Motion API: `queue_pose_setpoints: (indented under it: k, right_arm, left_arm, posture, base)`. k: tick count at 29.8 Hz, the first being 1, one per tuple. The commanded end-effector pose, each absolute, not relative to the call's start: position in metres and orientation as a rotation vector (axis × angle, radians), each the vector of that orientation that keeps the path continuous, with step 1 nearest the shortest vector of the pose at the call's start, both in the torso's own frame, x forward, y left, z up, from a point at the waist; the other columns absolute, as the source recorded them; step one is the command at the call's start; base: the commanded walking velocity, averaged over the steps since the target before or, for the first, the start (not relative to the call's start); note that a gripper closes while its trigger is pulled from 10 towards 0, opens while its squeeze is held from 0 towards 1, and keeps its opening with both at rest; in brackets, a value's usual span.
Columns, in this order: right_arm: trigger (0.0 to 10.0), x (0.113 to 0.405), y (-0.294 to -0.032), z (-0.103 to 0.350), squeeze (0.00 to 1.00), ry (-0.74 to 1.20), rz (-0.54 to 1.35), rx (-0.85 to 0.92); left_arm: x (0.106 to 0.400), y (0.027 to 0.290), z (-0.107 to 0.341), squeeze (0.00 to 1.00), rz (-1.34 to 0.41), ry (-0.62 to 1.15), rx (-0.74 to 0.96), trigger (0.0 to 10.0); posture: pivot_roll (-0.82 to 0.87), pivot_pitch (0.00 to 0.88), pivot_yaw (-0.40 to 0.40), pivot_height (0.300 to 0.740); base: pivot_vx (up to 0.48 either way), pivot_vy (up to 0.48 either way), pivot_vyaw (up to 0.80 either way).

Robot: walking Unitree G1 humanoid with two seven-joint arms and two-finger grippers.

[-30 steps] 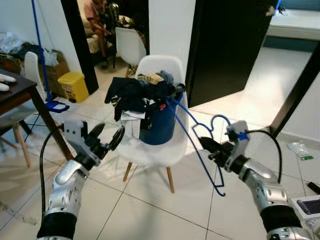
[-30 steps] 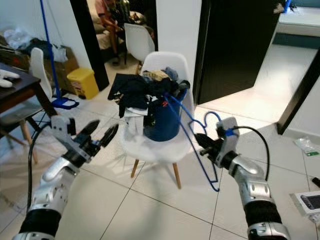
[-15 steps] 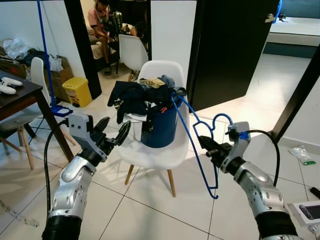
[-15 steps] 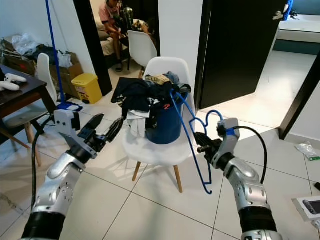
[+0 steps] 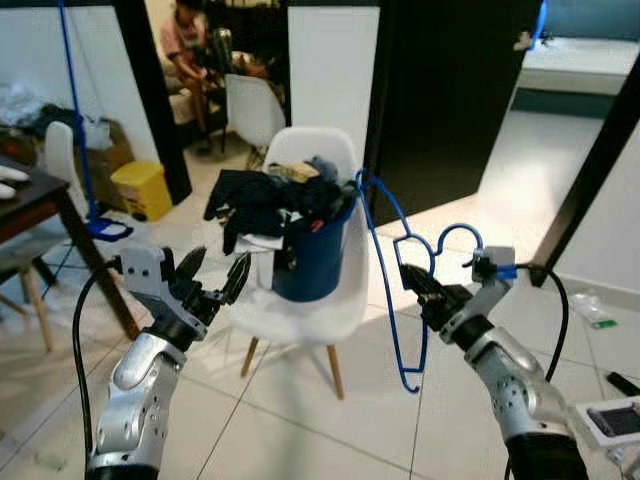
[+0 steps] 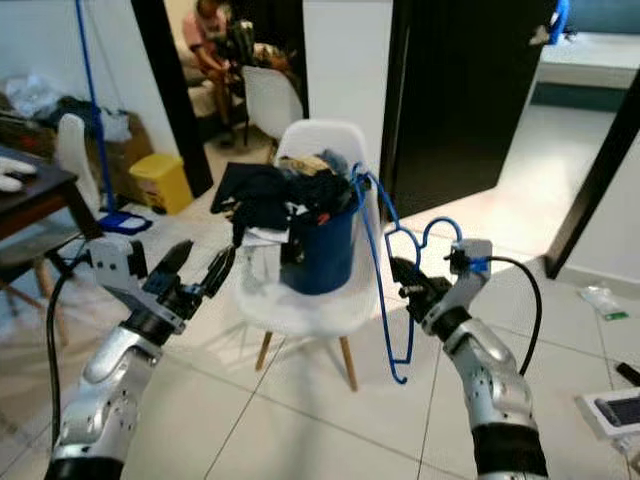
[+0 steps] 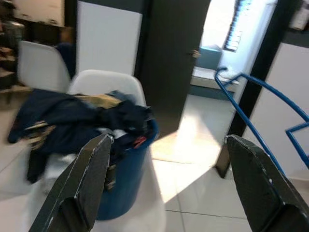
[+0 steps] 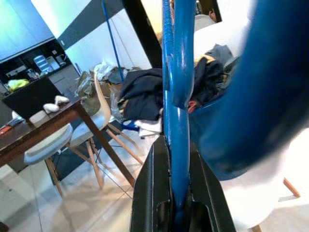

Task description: Hang hanger

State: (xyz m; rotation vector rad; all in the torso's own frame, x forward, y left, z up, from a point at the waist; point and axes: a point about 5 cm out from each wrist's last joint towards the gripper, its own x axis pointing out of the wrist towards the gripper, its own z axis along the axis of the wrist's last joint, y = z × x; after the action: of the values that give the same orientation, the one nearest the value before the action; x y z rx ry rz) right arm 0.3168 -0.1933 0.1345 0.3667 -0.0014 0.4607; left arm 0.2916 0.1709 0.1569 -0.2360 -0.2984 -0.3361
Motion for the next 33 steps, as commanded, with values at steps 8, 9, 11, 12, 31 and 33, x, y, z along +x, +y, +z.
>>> queue_pose_setpoints:
  k: [8, 9, 11, 12, 31, 33]
  right_arm:
    - [10.0, 0.316, -0.192, 0.137, 0.0, 0.003, 0.461, 0.423]
    - [10.0, 0.316, -0.192, 0.137, 0.0, 0.003, 0.461, 0.423]
    - [10.0, 0.316, -0.191, 0.137, 0.0, 0.001, 0.46, 0.428]
    - [10.0, 0.316, -0.19, 0.138, 0.0, 0.001, 0.461, 0.428]
    - [10.0, 0.315, -0.188, 0.14, 0.0, 0.033, 0.466, 0.438]
    - [10.0, 0.315, -0.188, 0.14, 0.0, 0.034, 0.466, 0.439]
  left_arm:
    - [0.294, 0.166, 0.162, 0.0, -0.374, -0.272, -0.221, 10.0]
    - [0.294, 0.166, 0.162, 0.0, -0.374, -0.272, -0.221, 10.0]
    - [0.293, 0.165, 0.163, 0.0, -0.385, -0.27, -0.21, 10.0]
    - [0.292, 0.164, 0.164, 0.0, -0.398, -0.268, -0.199, 10.0]
    - [0.305, 0.142, 0.184, 0.0, -0.673, -0.239, 0.504, 10.0]
    - [0.305, 0.142, 0.185, 0.0, -0.672, -0.239, 0.513, 10.0]
  posture:
    - [-0.04, 0.0, 0.02, 0.74]
    - [-0.04, 0.0, 0.02, 0.74]
    - [-0.04, 0.0, 0.02, 0.74]
    - [-0.04, 0.0, 0.021, 0.74]
    - [-0.04, 0.0, 0.02, 0.74]
    - [-0.04, 0.0, 0.02, 0.74]
  base:
    - [0.359, 0.0, -0.45]
    - [0.356, 0.0, 0.0]
    - [0.36, 0.0, 0.0]
    - [0.356, 0.0, 0.0]
    - [0.106, 0.0, 0.0]
    - [0.0, 0.0, 0.0]
